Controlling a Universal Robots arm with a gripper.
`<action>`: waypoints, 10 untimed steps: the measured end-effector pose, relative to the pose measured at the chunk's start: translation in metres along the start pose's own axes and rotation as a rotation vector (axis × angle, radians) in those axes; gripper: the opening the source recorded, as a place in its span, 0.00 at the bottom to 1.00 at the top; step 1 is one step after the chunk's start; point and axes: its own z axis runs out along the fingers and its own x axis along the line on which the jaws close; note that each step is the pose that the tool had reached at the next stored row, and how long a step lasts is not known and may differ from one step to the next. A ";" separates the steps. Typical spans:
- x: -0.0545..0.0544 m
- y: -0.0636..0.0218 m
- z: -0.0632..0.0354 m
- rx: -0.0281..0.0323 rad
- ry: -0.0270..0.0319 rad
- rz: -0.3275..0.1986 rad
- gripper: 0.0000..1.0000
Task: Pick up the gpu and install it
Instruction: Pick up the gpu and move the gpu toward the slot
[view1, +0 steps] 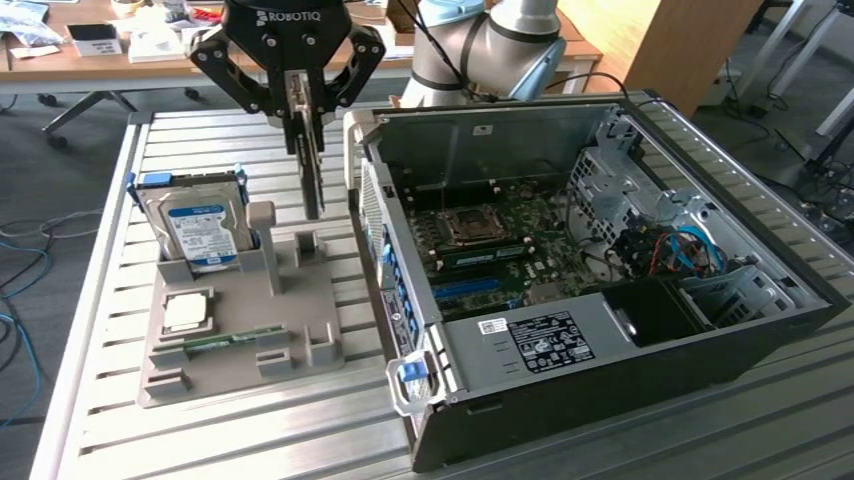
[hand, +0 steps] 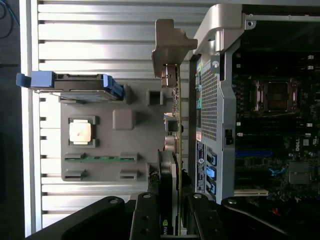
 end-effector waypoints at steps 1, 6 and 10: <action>0.000 0.0000 0.0001 -0.0001 -0.0001 0.000 0.27; -0.004 0.0000 0.0001 -0.0001 -0.0001 0.000 0.27; -0.008 0.0002 0.0002 -0.0002 0.0000 0.000 0.27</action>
